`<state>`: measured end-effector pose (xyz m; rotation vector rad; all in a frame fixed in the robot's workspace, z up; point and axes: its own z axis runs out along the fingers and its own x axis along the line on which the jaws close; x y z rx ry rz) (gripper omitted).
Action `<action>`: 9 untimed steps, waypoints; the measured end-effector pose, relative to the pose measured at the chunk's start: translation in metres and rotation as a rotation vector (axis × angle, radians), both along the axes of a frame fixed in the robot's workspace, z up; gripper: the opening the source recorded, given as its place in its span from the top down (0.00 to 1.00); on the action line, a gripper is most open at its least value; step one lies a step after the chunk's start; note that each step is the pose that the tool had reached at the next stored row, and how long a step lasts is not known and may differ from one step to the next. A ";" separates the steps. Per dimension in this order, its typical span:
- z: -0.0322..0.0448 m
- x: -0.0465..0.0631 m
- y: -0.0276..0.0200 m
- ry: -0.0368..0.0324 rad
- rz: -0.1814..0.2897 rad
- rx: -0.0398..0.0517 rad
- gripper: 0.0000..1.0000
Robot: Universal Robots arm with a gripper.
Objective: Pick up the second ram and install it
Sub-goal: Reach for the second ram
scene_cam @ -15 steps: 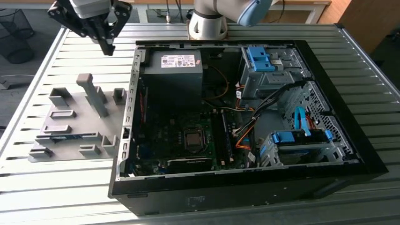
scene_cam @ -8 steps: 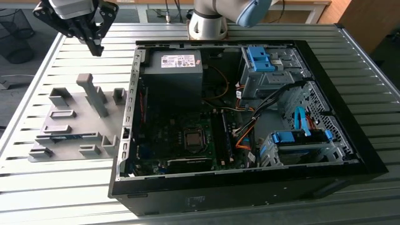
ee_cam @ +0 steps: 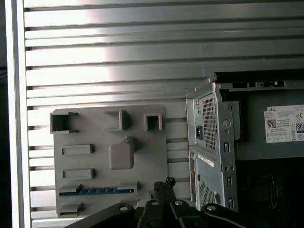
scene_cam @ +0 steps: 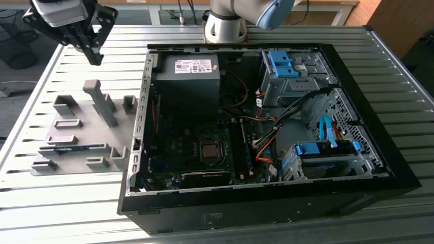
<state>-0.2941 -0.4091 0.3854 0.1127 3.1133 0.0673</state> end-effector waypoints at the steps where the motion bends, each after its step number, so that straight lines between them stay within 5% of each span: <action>1: -0.0001 -0.003 -0.0004 0.0000 0.000 -0.0001 0.89; 9: -0.0009 -0.032 -0.0006 0.0001 0.000 -0.0002 0.89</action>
